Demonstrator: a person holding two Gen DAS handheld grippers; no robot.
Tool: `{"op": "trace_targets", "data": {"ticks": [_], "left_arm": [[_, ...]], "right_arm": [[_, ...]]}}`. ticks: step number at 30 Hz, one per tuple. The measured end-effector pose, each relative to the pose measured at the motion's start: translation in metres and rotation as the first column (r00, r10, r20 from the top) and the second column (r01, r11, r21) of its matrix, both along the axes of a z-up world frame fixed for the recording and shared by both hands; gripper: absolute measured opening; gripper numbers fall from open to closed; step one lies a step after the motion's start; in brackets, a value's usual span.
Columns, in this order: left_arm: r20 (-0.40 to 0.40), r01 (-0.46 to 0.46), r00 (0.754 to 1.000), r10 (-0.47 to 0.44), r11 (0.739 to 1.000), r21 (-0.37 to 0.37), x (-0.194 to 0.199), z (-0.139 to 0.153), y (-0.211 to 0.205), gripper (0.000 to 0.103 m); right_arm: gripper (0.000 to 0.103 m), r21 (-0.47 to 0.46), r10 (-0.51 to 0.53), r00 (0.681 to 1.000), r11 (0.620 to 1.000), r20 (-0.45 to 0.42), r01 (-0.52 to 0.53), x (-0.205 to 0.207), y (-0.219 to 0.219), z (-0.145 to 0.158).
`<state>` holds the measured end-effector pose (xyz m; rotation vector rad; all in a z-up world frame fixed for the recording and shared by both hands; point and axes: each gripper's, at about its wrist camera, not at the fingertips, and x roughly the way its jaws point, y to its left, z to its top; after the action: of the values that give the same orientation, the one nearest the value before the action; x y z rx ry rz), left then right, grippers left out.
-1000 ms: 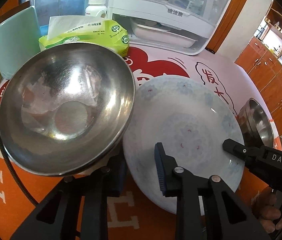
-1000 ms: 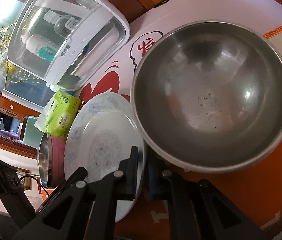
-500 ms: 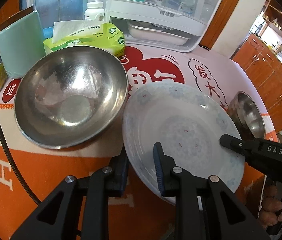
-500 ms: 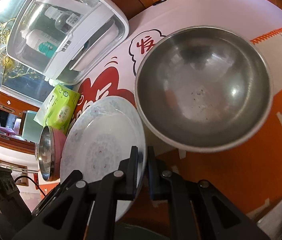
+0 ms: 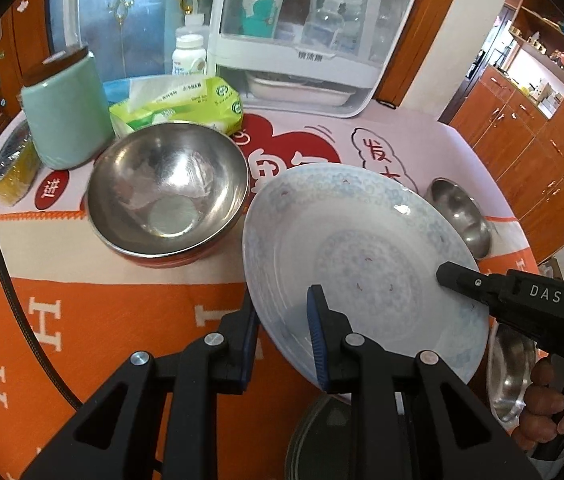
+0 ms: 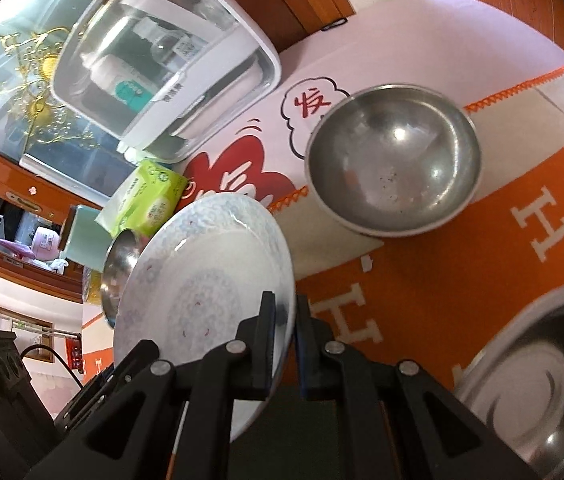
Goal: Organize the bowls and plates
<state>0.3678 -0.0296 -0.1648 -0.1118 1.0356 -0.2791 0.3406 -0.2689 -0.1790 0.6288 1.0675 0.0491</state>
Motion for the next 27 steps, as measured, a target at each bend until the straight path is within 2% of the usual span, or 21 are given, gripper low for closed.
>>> {"op": "trace_targets", "data": {"ticks": [9,27], "left_arm": [[0.048,0.011,0.999,-0.01,1.0,-0.015,-0.033,0.036,0.012,0.022],[0.187,0.034,0.982,-0.024,0.998,-0.048,-0.117,0.106,0.031,0.022]], "right_arm": [[0.009,-0.011,-0.001,0.999,1.0,0.039,0.002,-0.036,0.009,0.033],[0.01,-0.034,-0.003,0.984,0.999,0.179,0.009,-0.118,0.025,0.1]]}}
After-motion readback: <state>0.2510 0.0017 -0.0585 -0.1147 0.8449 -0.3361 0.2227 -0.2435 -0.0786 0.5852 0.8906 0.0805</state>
